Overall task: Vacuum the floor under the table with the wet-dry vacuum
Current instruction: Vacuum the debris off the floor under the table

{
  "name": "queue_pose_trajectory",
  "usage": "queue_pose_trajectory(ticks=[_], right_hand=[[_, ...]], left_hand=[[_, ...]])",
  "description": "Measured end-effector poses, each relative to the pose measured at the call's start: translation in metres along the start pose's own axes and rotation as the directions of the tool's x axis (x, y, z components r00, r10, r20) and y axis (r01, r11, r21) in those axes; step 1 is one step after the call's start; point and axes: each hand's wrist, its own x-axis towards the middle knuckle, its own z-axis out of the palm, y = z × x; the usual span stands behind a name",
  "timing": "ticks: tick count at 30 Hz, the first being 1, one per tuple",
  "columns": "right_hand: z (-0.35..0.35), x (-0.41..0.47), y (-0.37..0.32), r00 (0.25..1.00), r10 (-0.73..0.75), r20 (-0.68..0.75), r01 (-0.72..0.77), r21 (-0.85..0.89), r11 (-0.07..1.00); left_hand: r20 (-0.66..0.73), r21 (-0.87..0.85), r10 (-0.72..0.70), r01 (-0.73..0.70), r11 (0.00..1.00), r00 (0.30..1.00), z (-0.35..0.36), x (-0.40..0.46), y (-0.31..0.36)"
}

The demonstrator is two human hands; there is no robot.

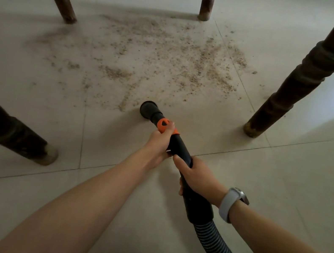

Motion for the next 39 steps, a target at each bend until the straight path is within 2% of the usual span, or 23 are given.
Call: queue_pose_trajectory(ticks=[16,21,26,34,39], right_hand=[[0.069,0.030,-0.042,0.982,-0.085,0.169,0.098,-0.071,0.993],[0.084,0.039,-0.050,0.970,-0.139,0.202,0.161,-0.099,0.982],[0.097,0.041,-0.058,0.951,-0.153,0.267,0.192,-0.125,0.973],[0.124,0.049,-0.067,0.900,-0.197,0.388,0.264,-0.127,0.956],[0.142,0.058,-0.087,0.880,-0.196,0.432,0.280,-0.139,0.950]], left_hand=[[-0.209,0.002,0.017,-0.017,1.000,0.978,-0.091,-0.008,0.026],[-0.278,-0.051,0.022,-0.038,0.998,0.960,-0.110,-0.012,0.030],[-0.422,-0.030,-0.002,-0.012,0.999,0.907,-0.123,-0.016,0.033],[-0.602,0.060,0.049,-0.016,0.998,0.797,-0.159,-0.019,0.028],[-0.652,0.043,0.047,-0.025,0.999,0.757,-0.180,-0.019,0.036]])
